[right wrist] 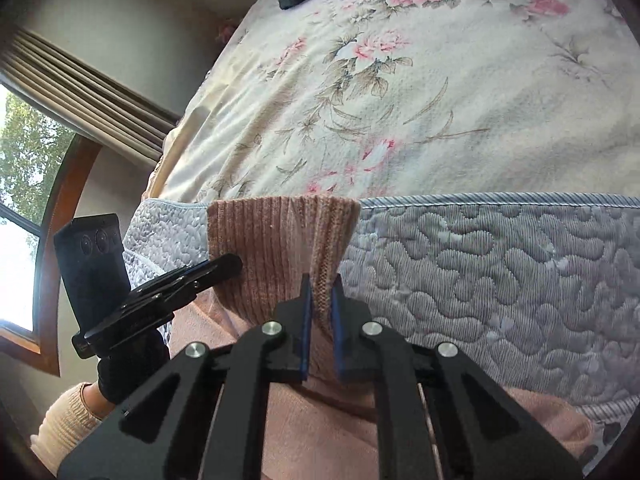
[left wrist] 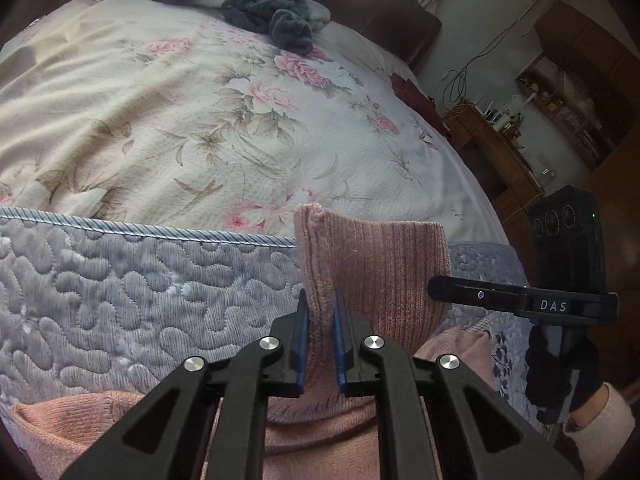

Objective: Fold small clothes
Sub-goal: 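Fold the hem up toward the collar with both grippers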

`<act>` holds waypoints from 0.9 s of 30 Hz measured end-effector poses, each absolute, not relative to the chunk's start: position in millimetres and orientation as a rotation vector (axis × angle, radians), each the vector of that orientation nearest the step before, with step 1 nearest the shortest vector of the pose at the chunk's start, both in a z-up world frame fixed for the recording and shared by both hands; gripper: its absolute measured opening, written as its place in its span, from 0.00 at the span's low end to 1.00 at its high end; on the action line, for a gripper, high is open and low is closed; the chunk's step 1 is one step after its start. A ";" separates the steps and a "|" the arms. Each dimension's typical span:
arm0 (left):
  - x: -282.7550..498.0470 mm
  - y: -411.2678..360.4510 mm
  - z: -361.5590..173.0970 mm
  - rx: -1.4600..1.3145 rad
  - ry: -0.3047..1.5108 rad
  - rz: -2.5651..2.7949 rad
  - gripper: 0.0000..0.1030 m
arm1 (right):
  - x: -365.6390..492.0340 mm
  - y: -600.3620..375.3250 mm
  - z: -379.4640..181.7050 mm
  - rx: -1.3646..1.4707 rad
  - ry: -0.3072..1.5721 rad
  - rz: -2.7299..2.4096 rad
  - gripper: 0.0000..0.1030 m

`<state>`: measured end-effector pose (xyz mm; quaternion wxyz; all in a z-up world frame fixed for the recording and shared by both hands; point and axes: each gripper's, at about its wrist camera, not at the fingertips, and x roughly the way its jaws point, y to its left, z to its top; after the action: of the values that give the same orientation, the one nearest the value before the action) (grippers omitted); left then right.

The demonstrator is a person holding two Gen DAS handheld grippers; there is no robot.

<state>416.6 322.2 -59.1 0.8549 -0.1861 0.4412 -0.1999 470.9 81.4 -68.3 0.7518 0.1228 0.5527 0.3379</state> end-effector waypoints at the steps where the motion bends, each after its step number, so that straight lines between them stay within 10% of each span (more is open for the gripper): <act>1: 407.4 322.8 -54.3 -0.379 0.917 -0.433 0.10 | 460.8 80.0 -62.5 0.254 1.197 0.747 0.08; 27: 204.7 354.1 -81.2 -0.248 1.030 -0.437 0.20 | 248.9 39.5 -82.5 0.066 1.259 0.733 0.17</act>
<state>204.7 354.1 -81.2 0.8403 -0.1175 0.4871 -0.2068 248.9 39.5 -82.5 0.7456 0.0300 0.5754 0.3348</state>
